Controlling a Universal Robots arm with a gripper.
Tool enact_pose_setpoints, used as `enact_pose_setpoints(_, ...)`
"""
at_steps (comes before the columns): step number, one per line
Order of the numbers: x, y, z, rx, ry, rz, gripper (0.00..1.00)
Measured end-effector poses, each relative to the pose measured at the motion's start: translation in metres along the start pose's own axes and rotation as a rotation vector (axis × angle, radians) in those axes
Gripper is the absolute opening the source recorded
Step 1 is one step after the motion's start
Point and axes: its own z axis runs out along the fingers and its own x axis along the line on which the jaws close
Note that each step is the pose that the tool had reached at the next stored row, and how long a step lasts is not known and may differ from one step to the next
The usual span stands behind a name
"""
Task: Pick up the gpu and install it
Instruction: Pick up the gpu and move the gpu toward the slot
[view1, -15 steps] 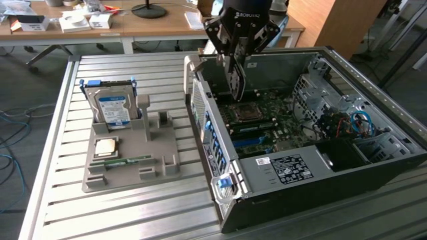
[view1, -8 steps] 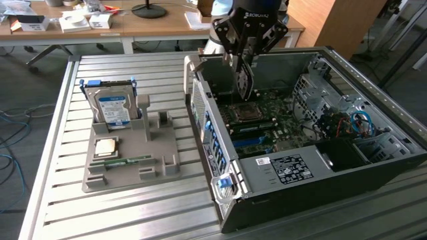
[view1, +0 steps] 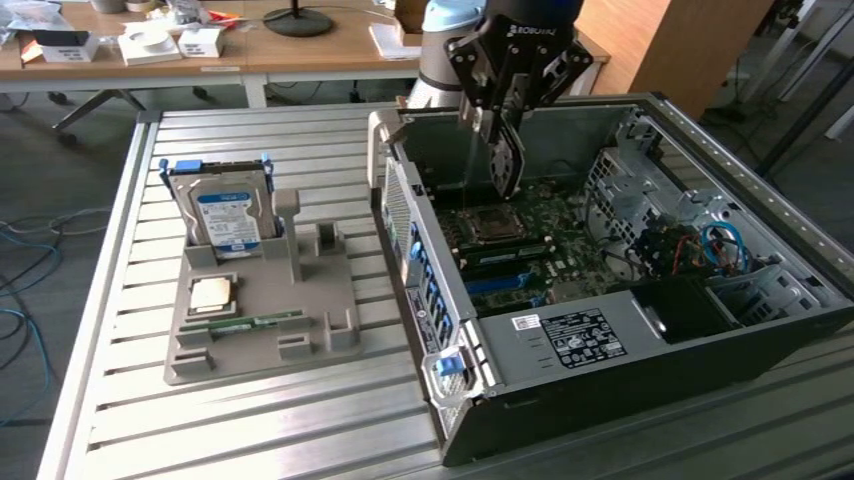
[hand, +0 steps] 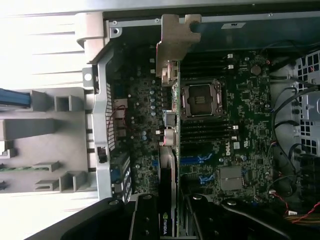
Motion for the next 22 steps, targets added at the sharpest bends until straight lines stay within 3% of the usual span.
enact_pose_setpoints(12, -0.004, 0.0004, 0.0002, -0.0001, -0.0001, 0.000, 0.27)
enact_pose_setpoints(22, -0.022, 0.0020, 0.0006, -0.0001, -0.0001, 0.000, 0.27)
